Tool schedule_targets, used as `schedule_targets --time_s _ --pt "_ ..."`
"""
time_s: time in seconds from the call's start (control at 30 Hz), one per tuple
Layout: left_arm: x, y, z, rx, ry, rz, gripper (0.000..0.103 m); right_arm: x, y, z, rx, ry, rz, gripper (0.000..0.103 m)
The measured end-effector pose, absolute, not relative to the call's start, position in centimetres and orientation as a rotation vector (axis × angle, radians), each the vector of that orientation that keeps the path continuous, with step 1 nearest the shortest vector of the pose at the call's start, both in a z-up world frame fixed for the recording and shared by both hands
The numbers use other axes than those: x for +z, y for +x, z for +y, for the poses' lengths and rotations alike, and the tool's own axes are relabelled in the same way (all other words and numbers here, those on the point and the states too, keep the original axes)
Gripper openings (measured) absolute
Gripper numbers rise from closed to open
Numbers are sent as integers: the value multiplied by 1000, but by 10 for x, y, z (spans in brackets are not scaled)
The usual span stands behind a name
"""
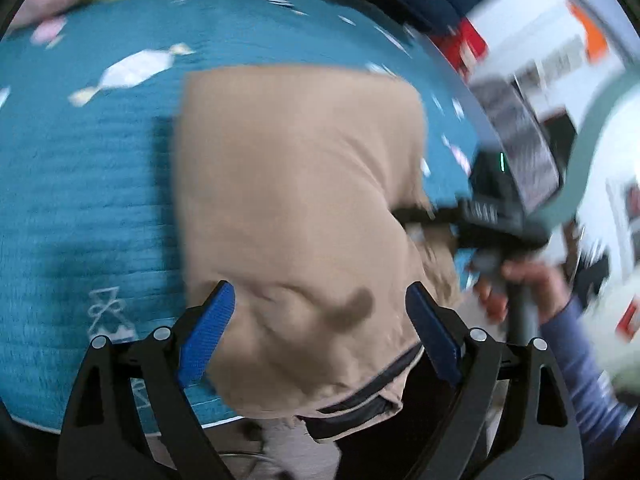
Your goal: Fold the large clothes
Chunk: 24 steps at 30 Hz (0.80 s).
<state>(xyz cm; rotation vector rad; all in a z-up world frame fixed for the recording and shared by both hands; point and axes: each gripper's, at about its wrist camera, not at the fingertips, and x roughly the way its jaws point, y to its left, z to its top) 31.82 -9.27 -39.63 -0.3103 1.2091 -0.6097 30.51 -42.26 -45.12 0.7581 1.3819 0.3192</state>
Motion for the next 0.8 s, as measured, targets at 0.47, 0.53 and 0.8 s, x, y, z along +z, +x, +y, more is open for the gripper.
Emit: schedule_targets --time_s 0.47,0.53,0.8 --pt "-459 348 -88 -541 -424 1363 91 -465 286 -415 385 867 1368 86" --pt "-461 350 -91 -541 -437 1367 91 -463 285 -410 376 852 1360 86" --pt "-431 343 -109 -601 -298 1246 61 -433 262 -382 375 847 1301 46"
